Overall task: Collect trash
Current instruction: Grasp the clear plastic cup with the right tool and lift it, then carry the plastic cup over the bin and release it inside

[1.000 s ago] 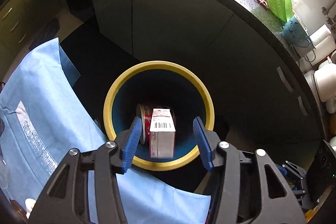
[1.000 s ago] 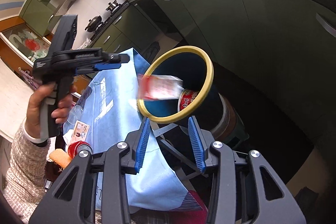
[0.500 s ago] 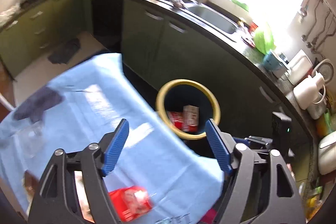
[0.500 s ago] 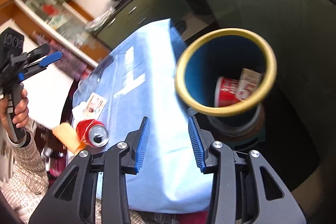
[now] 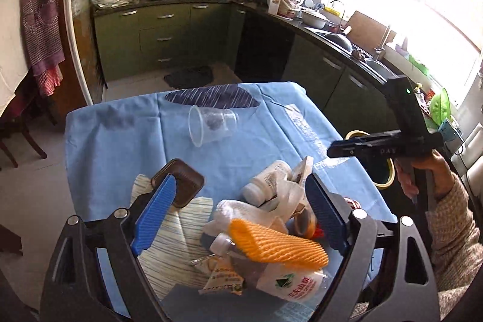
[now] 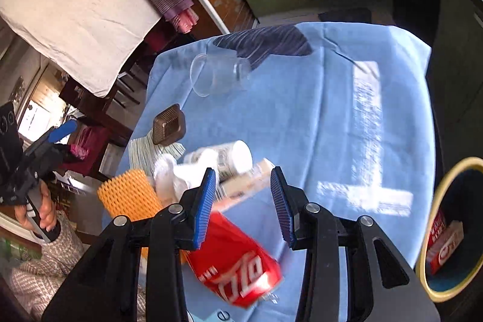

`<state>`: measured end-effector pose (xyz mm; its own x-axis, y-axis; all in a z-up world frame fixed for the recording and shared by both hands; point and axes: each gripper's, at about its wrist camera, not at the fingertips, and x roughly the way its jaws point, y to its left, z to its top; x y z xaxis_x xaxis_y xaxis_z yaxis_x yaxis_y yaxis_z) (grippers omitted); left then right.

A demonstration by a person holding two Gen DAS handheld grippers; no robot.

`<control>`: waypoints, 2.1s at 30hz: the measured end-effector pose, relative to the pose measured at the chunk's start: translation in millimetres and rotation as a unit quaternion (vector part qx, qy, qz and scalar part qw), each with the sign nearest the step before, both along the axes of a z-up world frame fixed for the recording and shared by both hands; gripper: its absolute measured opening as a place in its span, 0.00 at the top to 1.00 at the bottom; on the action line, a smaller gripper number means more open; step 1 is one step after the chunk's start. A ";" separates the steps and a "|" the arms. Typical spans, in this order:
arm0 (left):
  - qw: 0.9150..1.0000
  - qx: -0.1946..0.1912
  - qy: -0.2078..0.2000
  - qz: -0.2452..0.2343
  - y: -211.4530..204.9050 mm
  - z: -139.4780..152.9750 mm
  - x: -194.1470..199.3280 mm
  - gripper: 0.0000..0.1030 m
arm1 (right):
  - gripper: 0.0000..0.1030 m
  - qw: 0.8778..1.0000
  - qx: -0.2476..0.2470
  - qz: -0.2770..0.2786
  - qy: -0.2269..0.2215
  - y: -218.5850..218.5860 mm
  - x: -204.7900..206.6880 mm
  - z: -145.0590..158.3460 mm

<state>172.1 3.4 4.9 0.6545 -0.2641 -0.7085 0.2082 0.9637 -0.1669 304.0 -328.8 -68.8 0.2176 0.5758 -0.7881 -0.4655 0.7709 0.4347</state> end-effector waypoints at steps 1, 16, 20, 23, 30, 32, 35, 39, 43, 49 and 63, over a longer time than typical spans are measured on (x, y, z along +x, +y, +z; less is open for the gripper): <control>1.000 -0.003 0.000 0.004 7.7 -3.1 -2.0 0.20 | 0.51 1.000 -0.001 0.004 0.007 15.2 10.0 0.3; 1.000 -0.013 0.003 0.016 55.8 -31.5 -25.6 0.20 | 0.05 0.990 -0.117 -0.056 0.050 170.5 125.6 -24.3; 1.000 -0.021 0.001 0.017 66.7 -33.5 -32.7 0.20 | 0.05 0.986 -0.147 -0.055 0.055 184.3 136.5 -38.1; 1.000 -0.022 0.000 0.015 69.2 -35.6 -37.2 0.19 | 0.05 0.984 -0.162 -0.052 0.054 195.9 141.8 -44.7; 1.000 -0.027 0.007 0.011 68.9 -42.3 -39.2 0.19 | 0.21 0.977 -0.195 -0.072 0.056 200.5 149.6 -58.8; 1.000 -0.026 0.009 0.012 69.1 -44.1 -38.6 0.19 | 0.21 0.978 -0.193 -0.068 0.046 200.0 147.2 -56.3; 0.999 -0.026 0.014 0.013 68.7 -46.3 -37.2 0.19 | 0.21 0.983 -0.171 -0.059 0.040 191.5 139.4 -43.7; 0.999 -0.027 0.015 0.011 65.2 -46.8 -37.7 0.19 | 0.21 0.989 -0.138 -0.054 0.023 164.3 120.3 -13.0; 0.999 -0.029 0.013 0.005 58.6 -45.5 -41.2 0.19 | 0.21 0.992 -0.108 -0.065 0.003 117.7 92.4 19.7; 1.000 -0.029 0.011 -0.005 46.8 -44.8 -43.7 0.18 | 0.21 0.985 -0.078 -0.156 -0.006 -19.0 47.1 42.0; 1.000 -0.006 0.020 -0.016 10.3 -40.8 -38.5 0.16 | 0.14 0.898 -0.112 -0.416 0.090 -299.0 40.7 -73.4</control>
<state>133.6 13.7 -35.9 0.6170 -0.2933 -0.7303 0.2320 0.9545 -0.1874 344.8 -627.8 -142.3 0.3571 0.0949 -0.9292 0.3739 0.8971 0.2353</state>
